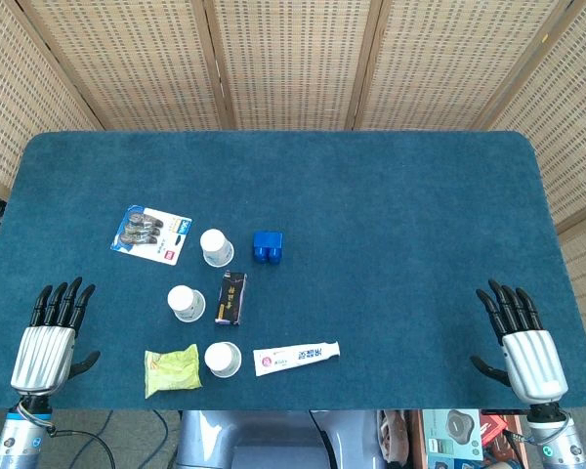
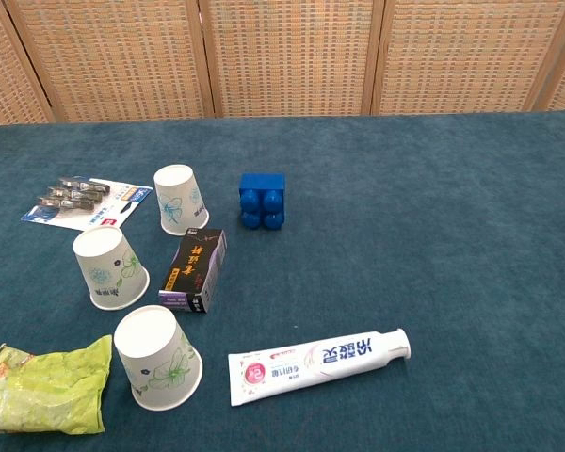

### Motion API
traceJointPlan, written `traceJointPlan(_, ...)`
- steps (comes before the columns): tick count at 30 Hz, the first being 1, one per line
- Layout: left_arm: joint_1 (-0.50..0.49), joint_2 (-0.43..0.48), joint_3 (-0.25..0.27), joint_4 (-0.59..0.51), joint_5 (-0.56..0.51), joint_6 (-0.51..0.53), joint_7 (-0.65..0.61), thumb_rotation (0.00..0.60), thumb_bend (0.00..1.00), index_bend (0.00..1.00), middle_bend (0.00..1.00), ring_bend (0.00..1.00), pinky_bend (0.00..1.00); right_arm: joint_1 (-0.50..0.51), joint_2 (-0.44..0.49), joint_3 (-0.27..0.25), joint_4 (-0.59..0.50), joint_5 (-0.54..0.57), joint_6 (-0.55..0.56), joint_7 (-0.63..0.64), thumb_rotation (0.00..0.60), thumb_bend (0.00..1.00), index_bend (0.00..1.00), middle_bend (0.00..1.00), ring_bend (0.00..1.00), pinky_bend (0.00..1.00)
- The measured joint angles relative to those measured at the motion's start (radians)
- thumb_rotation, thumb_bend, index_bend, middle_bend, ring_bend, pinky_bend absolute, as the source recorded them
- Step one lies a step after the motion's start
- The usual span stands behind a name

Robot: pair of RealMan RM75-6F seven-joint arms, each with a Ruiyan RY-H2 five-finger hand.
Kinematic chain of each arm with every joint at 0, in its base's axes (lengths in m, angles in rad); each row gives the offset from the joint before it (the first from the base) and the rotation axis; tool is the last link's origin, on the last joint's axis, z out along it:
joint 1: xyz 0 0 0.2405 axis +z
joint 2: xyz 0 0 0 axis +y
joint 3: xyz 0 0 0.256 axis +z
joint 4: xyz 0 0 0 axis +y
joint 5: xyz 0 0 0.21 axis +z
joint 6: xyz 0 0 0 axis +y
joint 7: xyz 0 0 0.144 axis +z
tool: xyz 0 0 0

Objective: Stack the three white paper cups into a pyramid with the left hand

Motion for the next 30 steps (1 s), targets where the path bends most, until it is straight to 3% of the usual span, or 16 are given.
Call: traceJointPlan(30,-0.011,0.014,0.008,-0.012,0.026,-0.013,-0.006,0.6,0.15,0.0,0.0,0.0,0.0,-0.001,0.012,0.004,-0.015,0.029,-0.017,0.004,0.6,0.0,0.0,0.0,0.0,0.0)
